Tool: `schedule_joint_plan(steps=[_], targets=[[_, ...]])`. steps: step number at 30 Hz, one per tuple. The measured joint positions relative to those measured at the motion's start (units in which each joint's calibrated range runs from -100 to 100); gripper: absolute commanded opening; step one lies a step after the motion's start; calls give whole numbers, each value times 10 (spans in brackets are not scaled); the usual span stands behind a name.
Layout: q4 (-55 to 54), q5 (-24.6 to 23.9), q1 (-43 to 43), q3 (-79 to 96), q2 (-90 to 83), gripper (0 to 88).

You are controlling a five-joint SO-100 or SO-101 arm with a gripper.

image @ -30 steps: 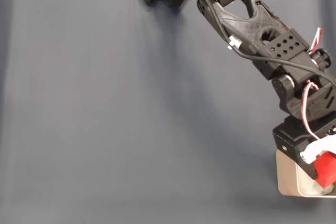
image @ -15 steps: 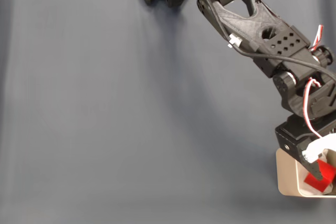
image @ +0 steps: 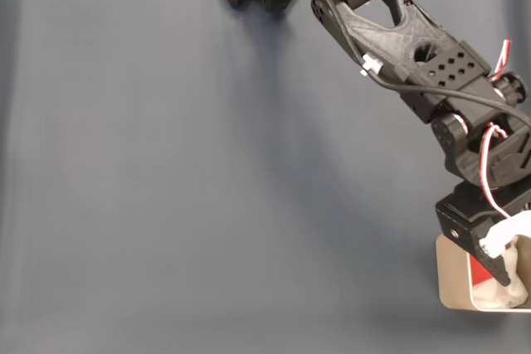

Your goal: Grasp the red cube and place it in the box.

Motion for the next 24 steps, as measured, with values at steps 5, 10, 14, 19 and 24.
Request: schedule_joint_plan(steps=[5, 10, 14, 19, 24], targets=[[-2, 0, 0, 0, 0, 497], [-3, 0, 0, 0, 0, 497], [-4, 0, 0, 0, 0, 497], [-6, 0, 0, 0, 0, 497], [-6, 0, 0, 0, 0, 461]])
